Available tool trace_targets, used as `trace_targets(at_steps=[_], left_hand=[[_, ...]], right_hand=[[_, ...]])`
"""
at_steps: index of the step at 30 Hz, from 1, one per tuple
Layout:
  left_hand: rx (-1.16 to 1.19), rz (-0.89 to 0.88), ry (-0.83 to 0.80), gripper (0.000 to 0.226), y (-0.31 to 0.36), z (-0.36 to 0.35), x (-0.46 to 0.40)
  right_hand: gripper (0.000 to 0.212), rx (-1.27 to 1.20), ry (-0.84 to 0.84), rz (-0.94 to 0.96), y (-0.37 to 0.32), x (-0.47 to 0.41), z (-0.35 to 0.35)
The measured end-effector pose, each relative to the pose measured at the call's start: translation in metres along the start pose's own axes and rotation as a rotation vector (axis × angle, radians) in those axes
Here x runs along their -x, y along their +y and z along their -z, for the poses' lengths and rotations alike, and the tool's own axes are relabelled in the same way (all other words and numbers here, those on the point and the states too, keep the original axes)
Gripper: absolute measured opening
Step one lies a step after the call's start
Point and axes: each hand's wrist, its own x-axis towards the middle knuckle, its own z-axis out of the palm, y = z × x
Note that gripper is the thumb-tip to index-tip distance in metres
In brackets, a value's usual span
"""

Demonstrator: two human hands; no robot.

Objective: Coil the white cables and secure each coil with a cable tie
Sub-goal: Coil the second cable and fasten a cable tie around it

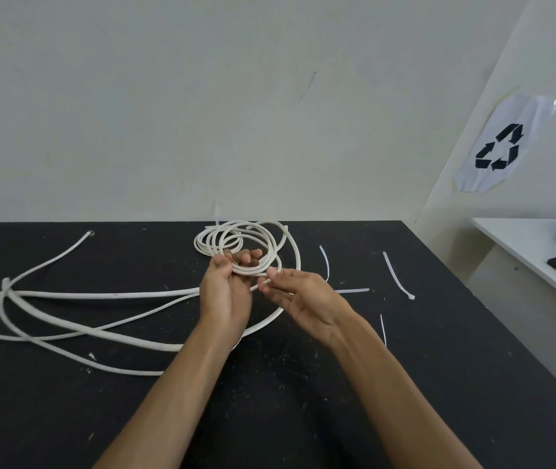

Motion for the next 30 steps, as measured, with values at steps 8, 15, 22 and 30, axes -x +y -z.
trace_targets(at_steps=[8, 15, 22, 30], left_hand=[[-0.172, 0.007, -0.069, 0.032, -0.012, 0.015, 0.017], [-0.396, 0.075, -0.081, 0.035, -0.014, 0.024, 0.022], [-0.451, 0.157, -0.047, 0.032, 0.026, 0.018, -0.008], [-0.782, 0.075, -0.159, 0.019, 0.023, 0.0, -0.013]], right_hand=[[0.029, 0.166, 0.207, 0.194, 0.007, -0.011, 0.003], [0.025, 0.426, 0.33, 0.241, 0.006, -0.009, 0.006], [0.021, 0.955, 0.329, 0.354, -0.018, -0.007, 0.02], [0.013, 1.08, 0.219, 0.42, -0.014, -0.007, 0.006]])
